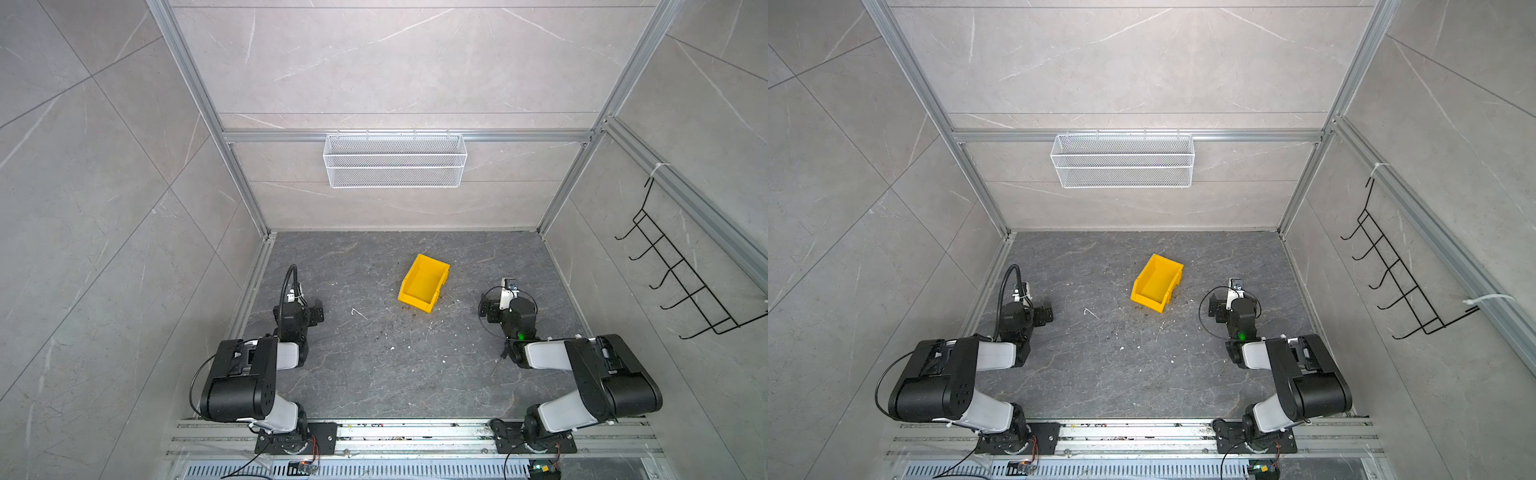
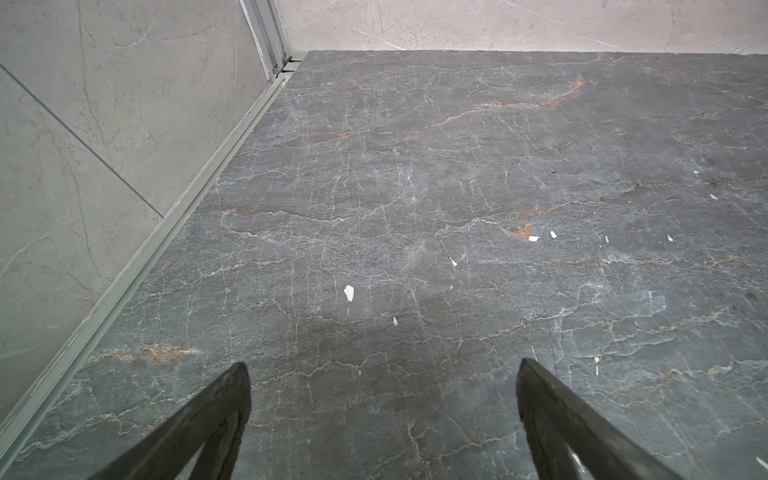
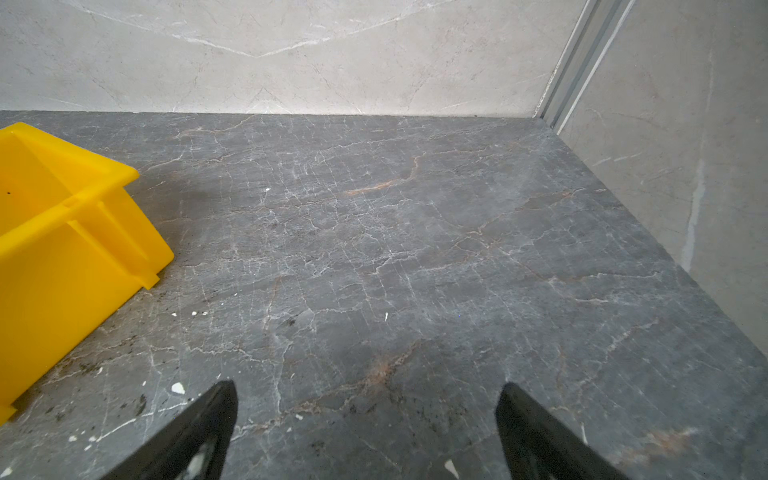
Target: Put the screwdriver in the bin
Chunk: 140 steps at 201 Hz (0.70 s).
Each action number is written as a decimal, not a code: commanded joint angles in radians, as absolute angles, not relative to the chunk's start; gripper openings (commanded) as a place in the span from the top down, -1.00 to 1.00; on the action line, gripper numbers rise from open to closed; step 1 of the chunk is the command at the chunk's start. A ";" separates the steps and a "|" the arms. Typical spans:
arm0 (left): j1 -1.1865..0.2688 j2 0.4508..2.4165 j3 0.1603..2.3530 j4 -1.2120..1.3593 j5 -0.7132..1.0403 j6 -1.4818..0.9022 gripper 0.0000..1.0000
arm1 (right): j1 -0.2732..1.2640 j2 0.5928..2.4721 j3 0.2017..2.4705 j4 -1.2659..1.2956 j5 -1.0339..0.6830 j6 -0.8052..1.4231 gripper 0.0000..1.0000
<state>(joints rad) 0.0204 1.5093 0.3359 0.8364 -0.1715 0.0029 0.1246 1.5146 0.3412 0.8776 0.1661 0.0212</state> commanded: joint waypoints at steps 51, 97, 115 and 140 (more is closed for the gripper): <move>0.025 1.505 0.355 0.860 -0.155 -0.012 -1.00 | 0.123 1.517 0.357 0.883 0.158 0.005 -0.98; -0.001 1.489 0.325 0.904 -0.193 0.008 -1.00 | 0.123 1.505 0.354 0.885 0.191 0.020 -0.98; -0.025 1.473 0.285 0.973 -0.222 0.025 -1.00 | 0.123 1.460 0.346 0.857 0.243 0.039 -0.98; -0.072 1.357 0.278 0.887 -0.232 0.074 -1.00 | 0.123 1.328 0.353 0.725 0.262 0.050 -0.98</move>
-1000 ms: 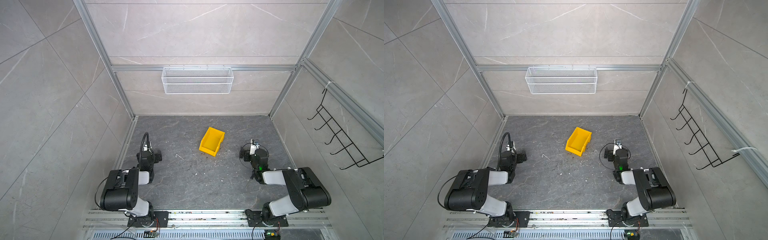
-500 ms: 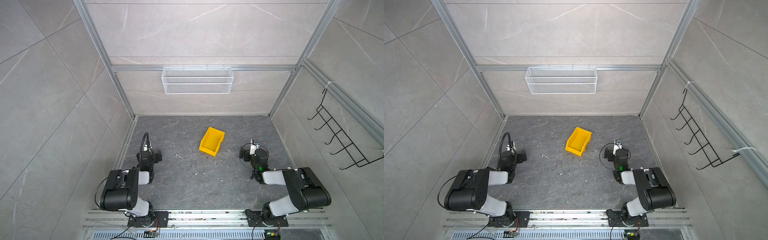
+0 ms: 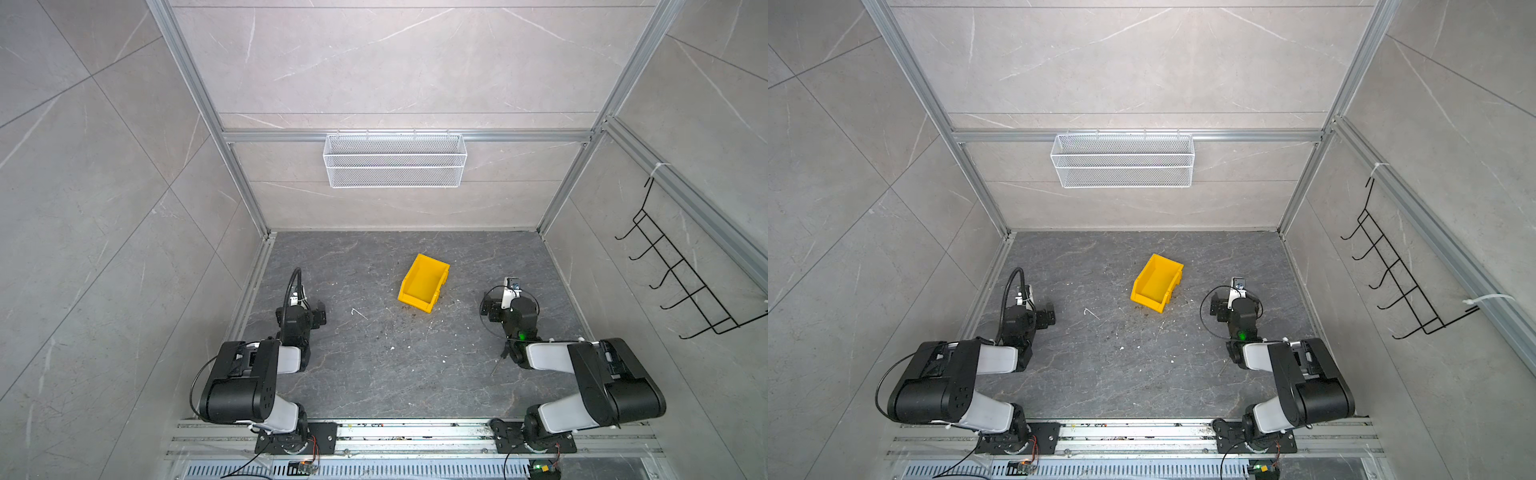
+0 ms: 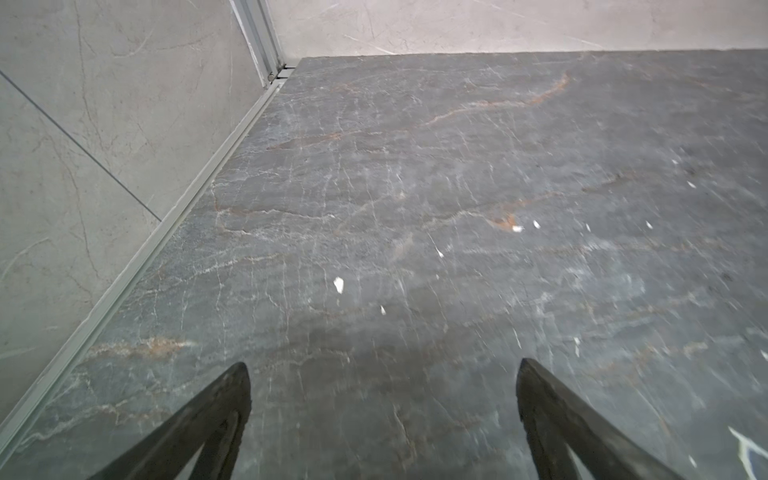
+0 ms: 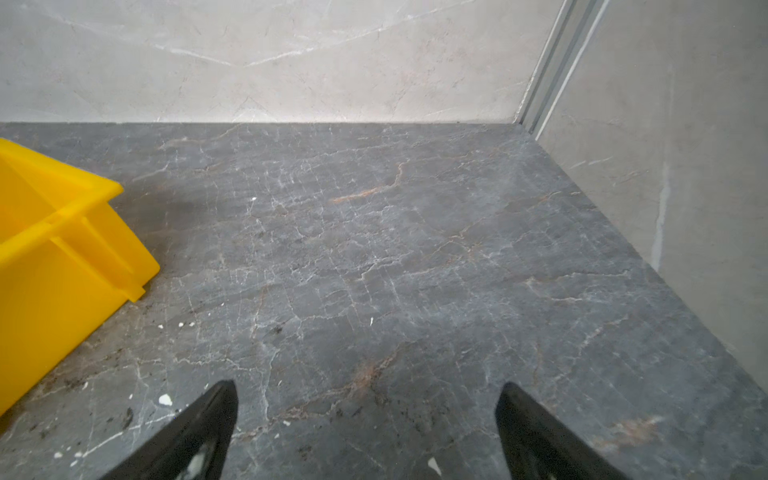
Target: Put the screwdriver in the bin
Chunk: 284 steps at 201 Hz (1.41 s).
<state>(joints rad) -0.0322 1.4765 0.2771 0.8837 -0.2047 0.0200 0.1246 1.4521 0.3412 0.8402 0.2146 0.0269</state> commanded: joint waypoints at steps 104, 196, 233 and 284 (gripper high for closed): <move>-0.513 1.087 0.460 0.427 -0.157 0.281 -1.00 | 0.122 0.771 0.494 -0.193 0.374 0.451 -0.98; -0.848 1.209 0.614 0.299 0.181 0.343 -1.00 | 0.123 0.656 0.596 -0.581 0.300 0.530 -0.98; -0.893 1.287 0.665 0.300 0.213 0.344 -1.00 | 0.123 0.718 0.569 -0.611 0.248 0.643 -0.98; -0.981 1.377 0.736 0.244 0.221 0.394 -1.00 | 0.123 0.921 0.527 -0.522 0.121 0.670 -0.98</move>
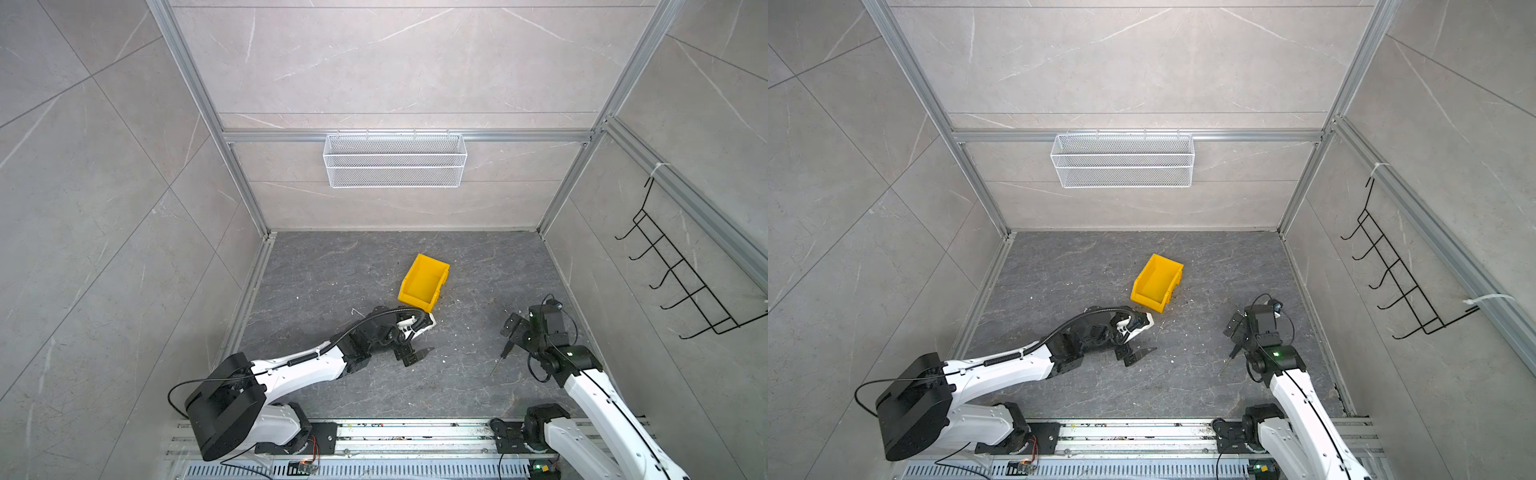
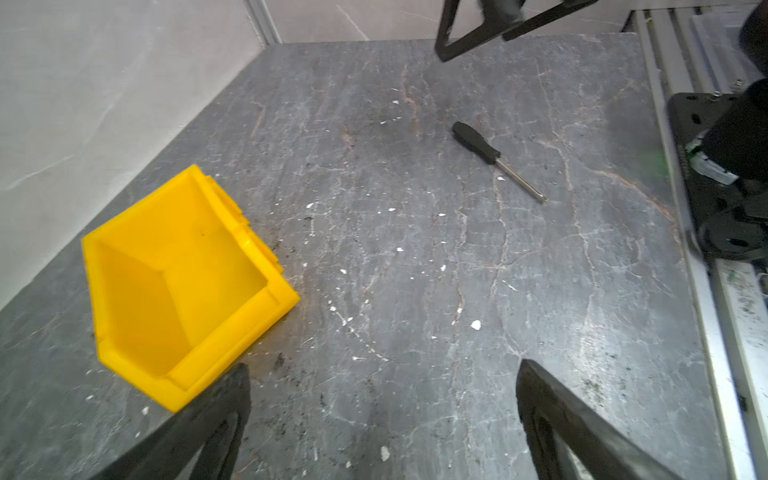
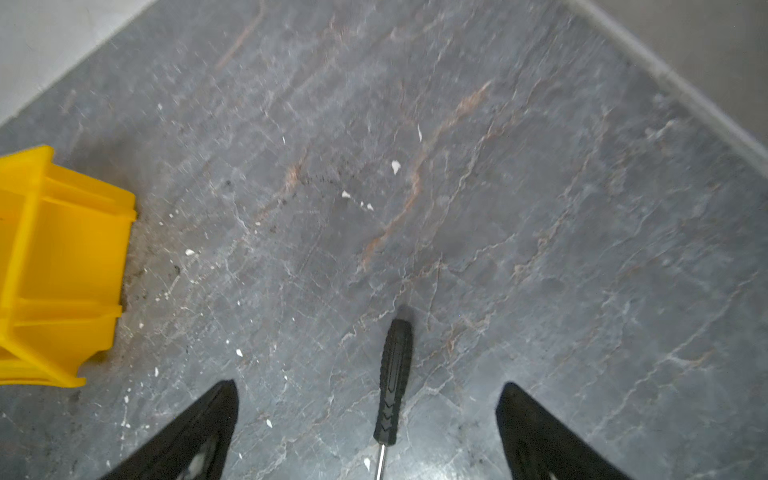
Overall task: Put the screwdriver in the bin
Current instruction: 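Lower the right gripper over the black screwdriver handle while the left arm reaches forward, then close the right gripper on the screwdriver handle and lift it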
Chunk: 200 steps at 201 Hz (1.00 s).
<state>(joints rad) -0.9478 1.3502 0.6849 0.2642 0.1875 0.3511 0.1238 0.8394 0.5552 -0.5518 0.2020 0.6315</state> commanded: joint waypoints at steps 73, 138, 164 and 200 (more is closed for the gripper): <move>-1.011 1.404 0.746 0.242 0.227 0.394 -1.00 | 0.123 1.166 0.547 -0.469 0.069 0.689 -0.69; -1.010 1.397 0.739 0.243 0.221 0.395 -1.00 | 0.121 1.267 0.558 -0.471 0.097 0.731 -0.20; -1.011 1.397 0.736 0.247 0.221 0.393 -1.00 | 0.114 1.279 0.564 -0.467 0.126 0.715 -0.12; -1.010 1.399 0.730 0.253 0.217 0.394 -1.00 | 0.079 1.320 0.594 -0.456 0.124 0.672 0.01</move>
<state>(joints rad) -1.0061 1.3998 0.7105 0.2314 0.2047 0.3759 0.1040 1.2823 0.5617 -0.4660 0.1089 0.7025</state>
